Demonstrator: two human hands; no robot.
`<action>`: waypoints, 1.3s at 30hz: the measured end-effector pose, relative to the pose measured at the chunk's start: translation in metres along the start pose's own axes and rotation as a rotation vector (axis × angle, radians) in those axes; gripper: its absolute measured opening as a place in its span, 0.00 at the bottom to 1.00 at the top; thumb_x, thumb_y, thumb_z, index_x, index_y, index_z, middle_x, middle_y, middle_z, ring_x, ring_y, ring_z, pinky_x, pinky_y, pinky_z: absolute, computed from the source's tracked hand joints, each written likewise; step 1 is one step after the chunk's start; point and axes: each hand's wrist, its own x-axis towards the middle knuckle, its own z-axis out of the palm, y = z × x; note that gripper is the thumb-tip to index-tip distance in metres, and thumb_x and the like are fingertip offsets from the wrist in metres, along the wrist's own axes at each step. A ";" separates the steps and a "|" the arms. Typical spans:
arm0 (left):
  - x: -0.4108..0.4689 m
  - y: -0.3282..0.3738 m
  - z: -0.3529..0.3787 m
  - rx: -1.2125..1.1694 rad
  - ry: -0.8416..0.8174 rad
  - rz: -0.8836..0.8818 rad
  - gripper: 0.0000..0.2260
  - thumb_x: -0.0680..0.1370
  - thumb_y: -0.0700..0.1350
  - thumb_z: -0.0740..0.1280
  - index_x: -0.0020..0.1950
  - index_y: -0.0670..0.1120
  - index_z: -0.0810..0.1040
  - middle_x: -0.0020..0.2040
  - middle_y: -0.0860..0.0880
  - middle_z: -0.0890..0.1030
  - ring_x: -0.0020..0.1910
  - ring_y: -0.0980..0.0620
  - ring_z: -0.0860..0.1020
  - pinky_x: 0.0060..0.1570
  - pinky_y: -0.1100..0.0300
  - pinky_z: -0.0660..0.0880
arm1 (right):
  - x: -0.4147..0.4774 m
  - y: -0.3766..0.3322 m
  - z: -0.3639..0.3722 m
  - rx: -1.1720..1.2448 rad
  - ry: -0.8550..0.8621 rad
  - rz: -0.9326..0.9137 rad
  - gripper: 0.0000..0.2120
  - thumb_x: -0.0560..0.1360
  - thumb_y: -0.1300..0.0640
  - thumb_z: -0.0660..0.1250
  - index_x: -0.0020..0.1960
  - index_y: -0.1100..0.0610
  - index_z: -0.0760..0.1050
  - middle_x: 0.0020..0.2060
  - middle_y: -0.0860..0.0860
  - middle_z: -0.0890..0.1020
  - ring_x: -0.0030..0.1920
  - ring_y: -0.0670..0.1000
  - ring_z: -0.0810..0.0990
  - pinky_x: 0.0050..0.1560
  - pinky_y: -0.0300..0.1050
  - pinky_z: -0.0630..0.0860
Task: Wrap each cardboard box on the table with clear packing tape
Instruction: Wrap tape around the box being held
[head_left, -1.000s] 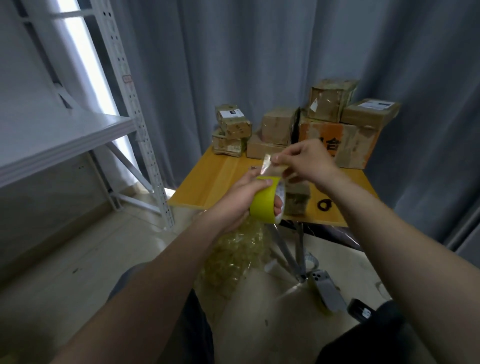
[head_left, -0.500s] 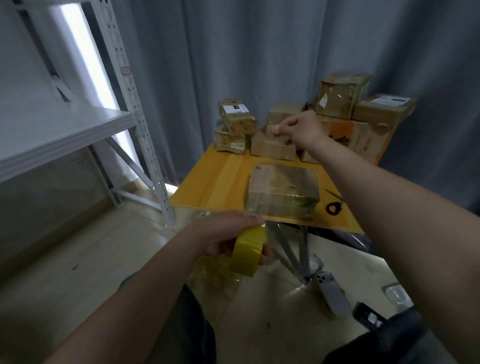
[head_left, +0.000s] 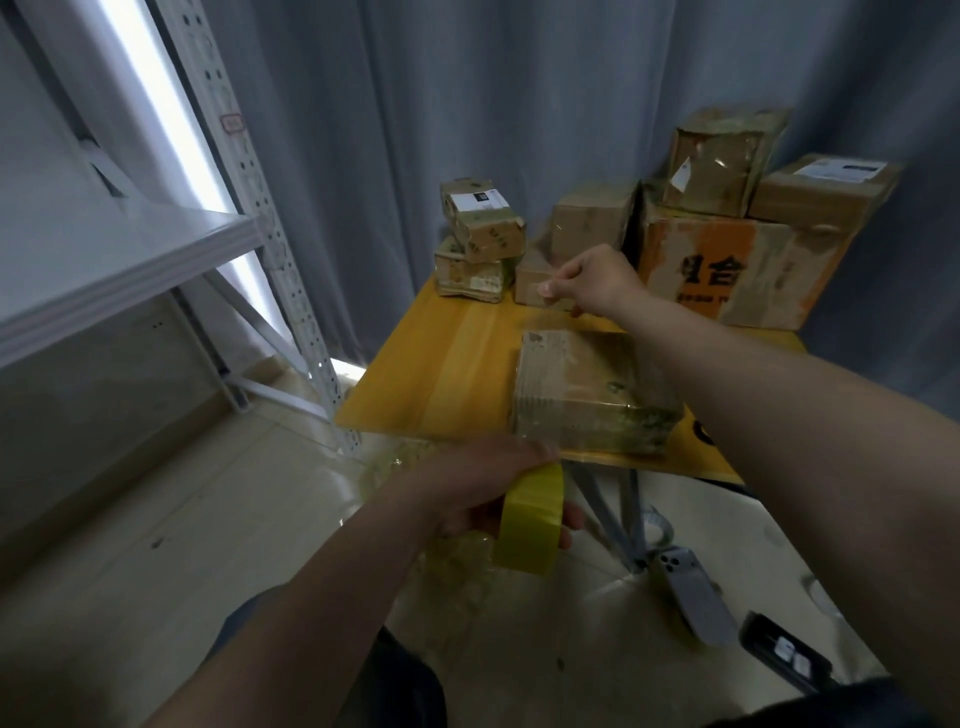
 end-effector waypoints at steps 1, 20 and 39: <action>0.003 -0.002 -0.002 0.012 -0.001 0.007 0.13 0.87 0.53 0.57 0.68 0.48 0.66 0.55 0.36 0.85 0.49 0.40 0.85 0.54 0.46 0.80 | 0.001 0.002 0.003 -0.009 -0.001 0.005 0.06 0.75 0.49 0.77 0.44 0.51 0.88 0.51 0.46 0.86 0.43 0.51 0.85 0.48 0.49 0.84; 0.038 -0.014 -0.015 0.005 0.016 0.030 0.13 0.85 0.52 0.62 0.52 0.46 0.80 0.53 0.42 0.87 0.55 0.39 0.84 0.66 0.37 0.75 | -0.011 -0.005 0.012 -0.662 0.078 -0.026 0.33 0.77 0.37 0.69 0.76 0.50 0.67 0.73 0.57 0.68 0.72 0.64 0.67 0.71 0.63 0.68; 0.037 -0.015 -0.005 0.021 0.125 0.064 0.12 0.84 0.56 0.62 0.57 0.47 0.76 0.50 0.42 0.87 0.50 0.41 0.85 0.57 0.45 0.78 | -0.082 -0.019 0.061 -0.647 -0.147 -0.152 0.41 0.79 0.27 0.50 0.76 0.59 0.65 0.74 0.57 0.70 0.75 0.58 0.63 0.76 0.57 0.60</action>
